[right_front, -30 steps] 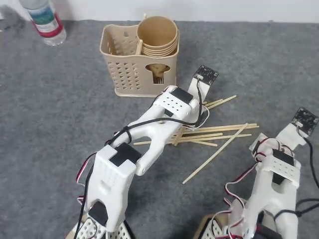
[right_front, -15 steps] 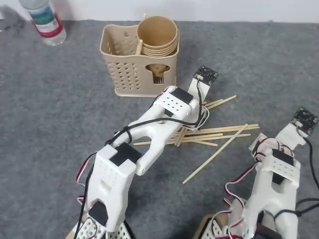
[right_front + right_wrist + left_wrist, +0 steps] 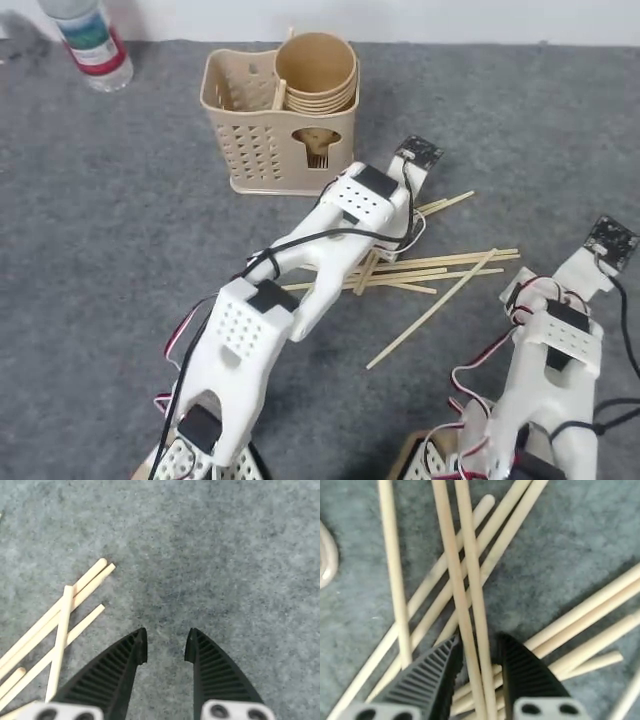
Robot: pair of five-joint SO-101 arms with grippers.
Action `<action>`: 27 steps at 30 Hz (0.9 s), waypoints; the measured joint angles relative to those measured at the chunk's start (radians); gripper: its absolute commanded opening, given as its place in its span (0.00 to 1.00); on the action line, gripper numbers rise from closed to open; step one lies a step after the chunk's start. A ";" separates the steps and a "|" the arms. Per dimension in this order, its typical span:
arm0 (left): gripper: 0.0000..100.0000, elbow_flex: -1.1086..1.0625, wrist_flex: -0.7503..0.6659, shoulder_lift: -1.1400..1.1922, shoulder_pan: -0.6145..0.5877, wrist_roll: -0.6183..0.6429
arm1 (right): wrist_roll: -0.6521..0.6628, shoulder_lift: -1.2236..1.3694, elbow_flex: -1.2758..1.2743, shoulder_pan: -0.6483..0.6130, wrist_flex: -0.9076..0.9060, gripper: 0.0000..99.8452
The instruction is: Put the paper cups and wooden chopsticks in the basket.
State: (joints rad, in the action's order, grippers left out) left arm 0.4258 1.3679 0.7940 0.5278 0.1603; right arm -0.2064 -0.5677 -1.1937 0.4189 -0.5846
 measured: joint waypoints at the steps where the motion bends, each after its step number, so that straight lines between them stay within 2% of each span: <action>1: 0.03 0.008 0.005 0.003 0.002 0.000 | 0.000 0.000 0.000 0.000 0.000 0.14; 22: 0.01 0.012 0.028 0.005 0.011 0.011 | 0.000 0.000 0.000 0.000 0.000 0.14; 27: 0.01 0.014 0.044 0.005 0.012 -0.029 | 0.000 0.000 0.000 0.000 0.000 0.14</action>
State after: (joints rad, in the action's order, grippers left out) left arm 0.4396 1.4124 0.7986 0.5401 0.1312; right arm -0.2064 -0.5677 -1.1937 0.4189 -0.5846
